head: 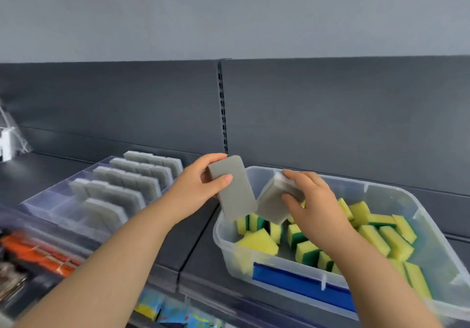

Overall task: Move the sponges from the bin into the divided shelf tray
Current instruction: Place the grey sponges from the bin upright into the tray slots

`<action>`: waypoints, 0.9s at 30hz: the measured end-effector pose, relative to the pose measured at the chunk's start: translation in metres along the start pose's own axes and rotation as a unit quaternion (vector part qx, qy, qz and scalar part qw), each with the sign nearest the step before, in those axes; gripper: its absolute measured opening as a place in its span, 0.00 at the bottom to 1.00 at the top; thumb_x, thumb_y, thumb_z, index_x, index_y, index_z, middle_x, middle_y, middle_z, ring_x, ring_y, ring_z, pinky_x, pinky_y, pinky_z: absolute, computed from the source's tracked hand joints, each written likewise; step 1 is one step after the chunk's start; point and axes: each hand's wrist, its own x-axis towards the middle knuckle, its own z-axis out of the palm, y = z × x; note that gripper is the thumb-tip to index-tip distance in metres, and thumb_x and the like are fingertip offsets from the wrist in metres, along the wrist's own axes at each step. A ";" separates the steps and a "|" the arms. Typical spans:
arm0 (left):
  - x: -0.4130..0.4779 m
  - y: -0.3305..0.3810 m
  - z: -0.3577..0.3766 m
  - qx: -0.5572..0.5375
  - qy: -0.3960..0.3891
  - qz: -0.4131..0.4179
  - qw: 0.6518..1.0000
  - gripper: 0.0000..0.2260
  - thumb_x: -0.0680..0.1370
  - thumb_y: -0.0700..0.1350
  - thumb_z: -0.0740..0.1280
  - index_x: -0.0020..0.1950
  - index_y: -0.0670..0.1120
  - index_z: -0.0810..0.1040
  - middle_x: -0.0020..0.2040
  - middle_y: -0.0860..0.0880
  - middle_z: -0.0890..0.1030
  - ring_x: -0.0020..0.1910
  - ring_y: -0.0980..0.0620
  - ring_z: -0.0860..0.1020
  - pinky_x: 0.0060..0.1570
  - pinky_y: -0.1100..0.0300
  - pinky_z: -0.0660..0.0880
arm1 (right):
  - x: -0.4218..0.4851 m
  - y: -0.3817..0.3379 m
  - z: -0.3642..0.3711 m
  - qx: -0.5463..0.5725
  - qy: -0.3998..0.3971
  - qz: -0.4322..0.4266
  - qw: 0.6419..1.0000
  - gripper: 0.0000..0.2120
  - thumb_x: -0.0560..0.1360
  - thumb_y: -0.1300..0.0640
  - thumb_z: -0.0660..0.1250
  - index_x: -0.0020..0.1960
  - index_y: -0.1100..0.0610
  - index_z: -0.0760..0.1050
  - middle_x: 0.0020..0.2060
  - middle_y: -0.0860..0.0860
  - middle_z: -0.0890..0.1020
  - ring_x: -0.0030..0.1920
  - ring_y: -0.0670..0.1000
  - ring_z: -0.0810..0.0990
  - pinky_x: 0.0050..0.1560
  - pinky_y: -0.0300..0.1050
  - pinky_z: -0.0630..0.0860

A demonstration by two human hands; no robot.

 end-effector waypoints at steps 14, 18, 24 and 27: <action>-0.174 -0.072 -0.257 0.130 0.155 -0.028 0.979 0.24 0.74 0.43 0.70 0.61 0.67 0.68 0.56 0.60 0.73 0.53 0.65 0.74 0.46 0.72 0.71 | -0.028 -0.203 0.218 0.066 -0.080 -0.062 0.993 0.22 0.76 0.56 0.64 0.68 0.49 0.67 0.55 0.39 0.69 0.57 0.42 0.69 0.57 0.30 0.65; -0.160 -0.099 -0.300 0.004 0.216 -0.049 0.975 0.23 0.72 0.41 0.71 0.55 0.68 0.71 0.51 0.59 0.75 0.52 0.58 0.76 0.48 0.59 0.77 | -0.004 -0.232 0.260 0.071 -0.100 -0.054 0.991 0.21 0.75 0.57 0.65 0.67 0.49 0.68 0.52 0.35 0.68 0.54 0.36 0.68 0.50 0.19 0.60; -0.091 -0.133 -0.362 0.098 0.219 -0.040 0.970 0.21 0.71 0.44 0.73 0.51 0.64 0.67 0.49 0.60 0.76 0.49 0.59 0.77 0.45 0.63 0.74 | 0.093 -0.258 0.304 0.119 0.021 -0.066 0.990 0.16 0.73 0.62 0.67 0.60 0.53 0.74 0.50 0.43 0.74 0.47 0.35 0.68 0.49 0.18 0.61; -0.052 -0.142 -0.401 0.212 0.170 -0.071 0.960 0.27 0.68 0.47 0.75 0.56 0.67 0.64 0.51 0.61 0.77 0.49 0.62 0.76 0.47 0.61 0.74 | 0.143 -0.272 0.323 0.158 0.018 -0.062 0.985 0.15 0.74 0.59 0.65 0.58 0.45 0.71 0.49 0.39 0.73 0.48 0.36 0.71 0.46 0.21 0.64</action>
